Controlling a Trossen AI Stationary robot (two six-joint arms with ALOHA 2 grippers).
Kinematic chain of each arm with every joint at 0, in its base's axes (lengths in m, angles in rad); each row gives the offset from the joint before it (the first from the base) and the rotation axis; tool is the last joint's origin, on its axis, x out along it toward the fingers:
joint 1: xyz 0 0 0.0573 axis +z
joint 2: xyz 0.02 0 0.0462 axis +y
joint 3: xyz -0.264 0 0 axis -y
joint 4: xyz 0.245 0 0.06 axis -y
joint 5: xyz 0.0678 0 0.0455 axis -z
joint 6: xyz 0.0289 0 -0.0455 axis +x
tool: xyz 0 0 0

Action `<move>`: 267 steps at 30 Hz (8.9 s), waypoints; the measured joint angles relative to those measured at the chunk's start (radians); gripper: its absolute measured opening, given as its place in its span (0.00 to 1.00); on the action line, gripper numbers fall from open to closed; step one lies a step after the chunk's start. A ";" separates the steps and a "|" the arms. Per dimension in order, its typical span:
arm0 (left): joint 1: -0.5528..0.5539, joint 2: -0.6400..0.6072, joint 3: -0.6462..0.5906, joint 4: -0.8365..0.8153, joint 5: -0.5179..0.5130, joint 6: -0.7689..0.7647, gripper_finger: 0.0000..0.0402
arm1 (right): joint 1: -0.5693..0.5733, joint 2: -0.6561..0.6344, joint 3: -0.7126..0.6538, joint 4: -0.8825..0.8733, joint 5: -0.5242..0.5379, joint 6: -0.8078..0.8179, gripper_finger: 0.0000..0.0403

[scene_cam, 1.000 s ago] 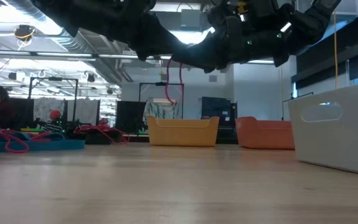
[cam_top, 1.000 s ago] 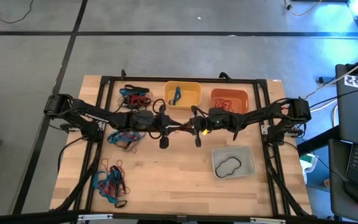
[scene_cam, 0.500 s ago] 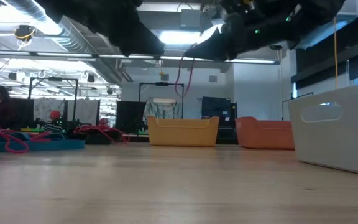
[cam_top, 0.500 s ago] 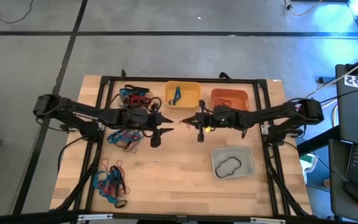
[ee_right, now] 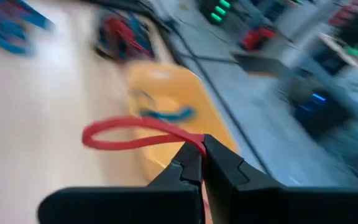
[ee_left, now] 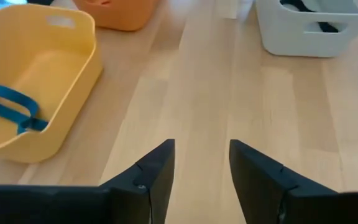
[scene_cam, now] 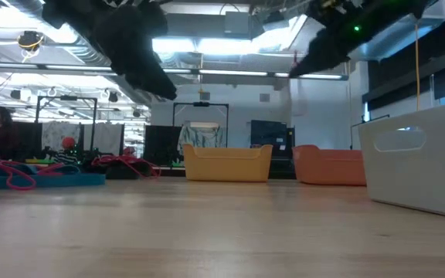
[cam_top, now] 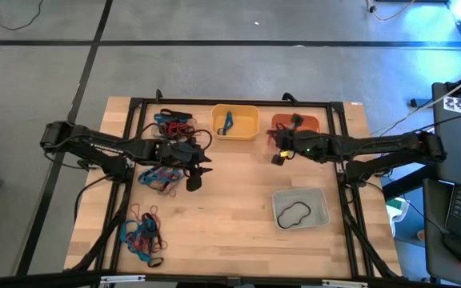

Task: Sort rubber bands into baskets
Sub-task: Put the red rubber band into the orange bin

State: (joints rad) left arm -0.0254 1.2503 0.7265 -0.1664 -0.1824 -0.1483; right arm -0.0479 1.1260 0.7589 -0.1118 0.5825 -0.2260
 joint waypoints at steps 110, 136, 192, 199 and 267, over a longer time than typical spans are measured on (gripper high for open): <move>-0.103 0.203 0.000 -0.601 0.105 -0.382 0.03 | -0.029 0.025 -0.001 -0.008 -0.463 0.192 0.60; -0.137 0.143 0.214 -0.656 0.131 -0.279 0.03 | -0.029 0.074 -0.001 0.001 -0.463 0.192 0.60; -0.090 0.282 0.263 0.240 -0.023 0.166 0.03 | 0.022 0.479 0.000 0.607 -0.833 0.060 0.83; -0.087 0.288 0.263 0.241 -0.023 0.182 0.03 | 0.022 0.496 0.000 0.635 -0.890 0.061 0.81; -0.093 0.200 0.038 0.000 -0.048 -0.139 0.42 | -0.145 -0.058 0.000 -0.126 -0.043 -0.088 0.01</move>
State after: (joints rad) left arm -0.1181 1.4507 0.7642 -0.1662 -0.2306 -0.2876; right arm -0.1928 1.0683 0.7586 -0.2374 0.5392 -0.3145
